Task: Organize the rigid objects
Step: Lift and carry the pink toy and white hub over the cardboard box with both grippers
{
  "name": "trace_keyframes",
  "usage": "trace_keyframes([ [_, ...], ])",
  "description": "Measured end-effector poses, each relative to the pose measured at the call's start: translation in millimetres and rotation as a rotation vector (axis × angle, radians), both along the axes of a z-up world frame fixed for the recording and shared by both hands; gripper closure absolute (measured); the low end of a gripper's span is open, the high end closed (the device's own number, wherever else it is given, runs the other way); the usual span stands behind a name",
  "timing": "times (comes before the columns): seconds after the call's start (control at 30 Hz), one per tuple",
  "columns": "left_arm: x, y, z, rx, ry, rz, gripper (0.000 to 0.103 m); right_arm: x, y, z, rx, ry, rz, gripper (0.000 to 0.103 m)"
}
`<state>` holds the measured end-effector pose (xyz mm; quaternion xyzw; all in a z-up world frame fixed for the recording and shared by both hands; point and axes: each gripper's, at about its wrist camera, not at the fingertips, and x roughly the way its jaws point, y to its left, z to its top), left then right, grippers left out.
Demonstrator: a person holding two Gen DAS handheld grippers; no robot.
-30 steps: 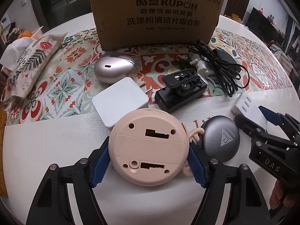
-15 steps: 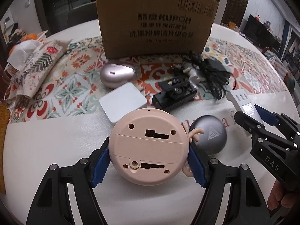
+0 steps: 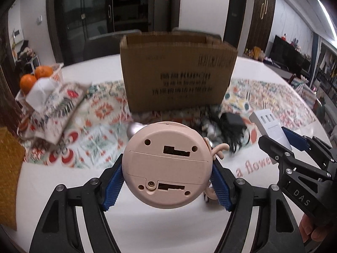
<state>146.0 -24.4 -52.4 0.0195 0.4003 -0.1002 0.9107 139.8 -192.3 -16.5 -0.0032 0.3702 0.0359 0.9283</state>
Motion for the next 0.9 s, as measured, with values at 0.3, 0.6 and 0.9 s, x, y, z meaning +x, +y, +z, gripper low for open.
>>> trace_keyframes([
  [0.3,13.7,2.9,36.4,-0.035,-0.100,-0.001,0.029,10.7,-1.2,34.7,0.033,-0.109,-0.006,0.054],
  [0.6,30.1,7.7,66.3,-0.048,-0.170,-0.002,0.029,24.9,3.5,60.7,0.051,-0.186,-0.003,0.054],
  [0.9,57.3,11.2,93.9,-0.051,-0.216,-0.016,0.029,50.5,8.8,88.5,0.077,-0.240,0.005,0.054],
])
